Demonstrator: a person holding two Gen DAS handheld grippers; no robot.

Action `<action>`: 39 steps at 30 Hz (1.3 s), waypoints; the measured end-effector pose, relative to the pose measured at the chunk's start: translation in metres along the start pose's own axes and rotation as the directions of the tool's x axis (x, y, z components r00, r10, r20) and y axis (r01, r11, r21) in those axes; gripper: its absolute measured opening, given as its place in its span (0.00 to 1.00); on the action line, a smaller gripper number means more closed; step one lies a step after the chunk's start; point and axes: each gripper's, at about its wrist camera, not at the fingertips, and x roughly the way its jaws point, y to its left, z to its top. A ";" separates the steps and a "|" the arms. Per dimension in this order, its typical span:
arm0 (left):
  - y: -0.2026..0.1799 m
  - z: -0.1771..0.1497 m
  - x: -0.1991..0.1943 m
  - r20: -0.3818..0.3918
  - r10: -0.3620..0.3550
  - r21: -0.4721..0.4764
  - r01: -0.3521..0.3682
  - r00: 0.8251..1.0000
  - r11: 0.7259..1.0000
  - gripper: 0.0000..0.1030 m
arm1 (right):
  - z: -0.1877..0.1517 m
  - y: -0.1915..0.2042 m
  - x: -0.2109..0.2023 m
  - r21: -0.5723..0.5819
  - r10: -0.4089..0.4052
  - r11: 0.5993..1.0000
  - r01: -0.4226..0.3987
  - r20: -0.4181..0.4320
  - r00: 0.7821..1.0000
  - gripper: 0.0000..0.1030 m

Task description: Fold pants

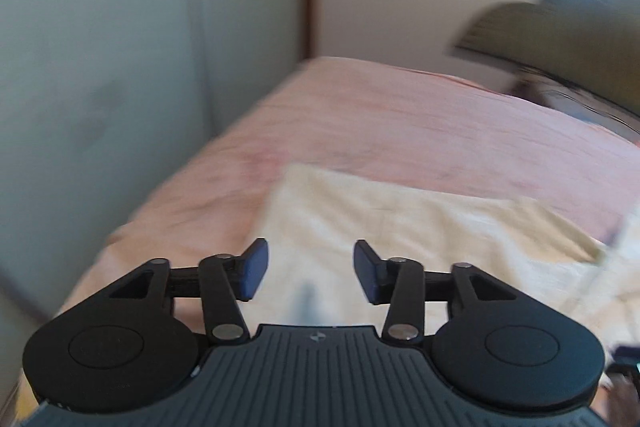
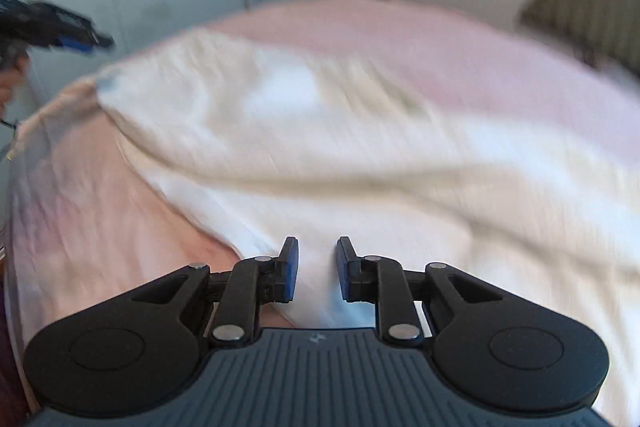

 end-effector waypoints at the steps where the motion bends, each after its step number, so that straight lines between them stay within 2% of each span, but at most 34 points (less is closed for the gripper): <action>1: -0.014 0.001 0.002 -0.011 -0.069 0.048 0.070 0.998 0.996 0.57 | 0.002 -0.005 -0.006 0.025 0.015 1.000 -0.015 0.013 1.000 0.20; 2: -0.029 0.001 0.005 -0.026 -0.139 0.090 0.141 0.990 0.986 0.58 | 0.006 -0.010 -0.012 0.039 0.003 0.999 -0.005 0.038 0.999 0.20; 4: -0.063 -0.004 0.013 -0.082 -0.284 0.176 0.294 0.955 0.939 0.60 | 0.022 -0.025 -0.023 0.048 -0.076 0.996 0.071 0.106 0.991 0.22; 5: -0.077 -0.007 0.016 -0.103 -0.330 0.207 0.344 0.938 0.916 0.60 | 0.031 -0.035 -0.027 0.052 -0.110 0.993 0.104 0.137 0.984 0.30; 6: -0.091 -0.010 0.019 -0.117 -0.363 0.241 0.381 0.924 0.893 0.60 | 0.043 -0.052 -0.029 0.081 -0.153 0.987 0.141 0.167 0.974 0.46; 8: -0.119 -0.023 0.023 -0.137 -0.413 0.338 0.434 0.901 0.835 0.60 | 0.060 -0.088 -0.029 0.174 -0.259 0.958 0.226 0.193 0.947 0.67; 11: -0.149 -0.037 0.029 -0.172 -0.437 0.431 0.467 0.883 0.773 0.59 | 0.080 -0.154 -0.019 0.337 -0.399 0.880 0.334 0.145 0.905 0.67; 13: -0.161 -0.045 0.035 -0.196 -0.454 0.454 0.491 0.869 0.743 0.59 | 0.087 -0.200 -0.014 0.453 -0.456 0.810 0.372 0.087 0.886 0.67; 14: -0.166 -0.049 0.038 -0.215 -0.462 0.459 0.507 0.860 0.730 0.55 | 0.089 -0.222 -0.013 0.509 -0.473 0.772 0.381 0.060 0.879 0.67; 15: -0.170 -0.052 0.041 -0.228 -0.469 0.461 0.519 0.853 0.720 0.53 | 0.089 -0.245 -0.010 0.569 -0.498 0.720 0.397 0.026 0.867 0.67; 16: -0.174 -0.056 0.043 -0.236 -0.470 0.465 0.523 0.851 0.714 0.47 | 0.091 -0.262 -0.007 0.610 -0.501 0.685 0.397 -0.001 0.865 0.67; 17: -0.176 -0.059 0.045 -0.238 -0.468 0.470 0.523 0.851 0.711 0.43 | 0.093 -0.280 -0.003 0.647 -0.483 0.659 0.384 -0.028 0.875 0.67; 19: -0.180 -0.062 0.047 -0.229 -0.469 0.479 0.519 0.853 0.708 0.41 | 0.089 -0.302 0.002 0.695 -0.494 0.604 0.390 -0.057 0.868 0.67; 22: -0.180 -0.059 0.052 -0.235 -0.485 0.458 0.536 0.842 0.709 0.40 | 0.090 -0.322 0.021 0.731 -0.472 0.561 0.387 -0.102 0.876 0.67; 24: -0.181 -0.058 0.056 -0.241 -0.491 0.445 0.545 0.837 0.710 0.40 | 0.092 -0.332 0.038 0.742 -0.469 0.531 0.410 -0.146 0.871 0.67; 26: -0.183 -0.057 0.057 -0.240 -0.499 0.443 0.551 0.833 0.707 0.40 | 0.094 -0.334 0.050 0.714 -0.495 0.526 0.462 -0.186 0.849 0.68; 28: -0.184 -0.057 0.056 -0.238 -0.500 0.444 0.551 0.833 0.707 0.40 | 0.101 -0.330 0.060 0.638 -0.541 0.555 0.534 -0.211 0.814 0.67; 29: -0.184 -0.058 0.056 -0.236 -0.501 0.442 0.551 0.833 0.708 0.40 | 0.105 -0.326 0.063 0.600 -0.564 0.561 0.570 -0.227 0.794 0.51; 30: -0.184 -0.057 0.056 -0.234 -0.502 0.439 0.551 0.832 0.709 0.40 | 0.106 -0.326 0.062 0.570 -0.592 0.561 0.600 -0.230 0.772 0.20; 31: -0.185 -0.057 0.056 -0.230 -0.502 0.436 0.550 0.834 0.713 0.39 | 0.104 -0.328 0.056 0.584 -0.600 0.549 0.598 -0.223 0.768 0.14; 33: -0.186 -0.057 0.056 -0.219 -0.496 0.432 0.539 0.840 0.723 0.30 | 0.092 -0.336 0.035 0.683 -0.580 0.521 0.511 -0.157 0.800 0.05; 34: -0.186 -0.056 0.056 -0.214 -0.491 0.432 0.533 0.844 0.727 0.21 | 0.087 -0.335 0.025 0.709 -0.586 0.514 0.483 -0.121 0.801 0.05; 37: -0.187 -0.056 0.056 -0.214 -0.492 0.427 0.534 0.844 0.730 0.10 | 0.074 -0.327 -0.012 0.733 -0.621 0.513 0.446 -0.042 0.783 0.04; 39: -0.189 -0.057 0.053 -0.212 -0.491 0.436 0.531 0.845 0.726 0.07 | 0.061 -0.323 -0.041 0.766 -0.627 0.506 0.396 0.011 0.779 0.04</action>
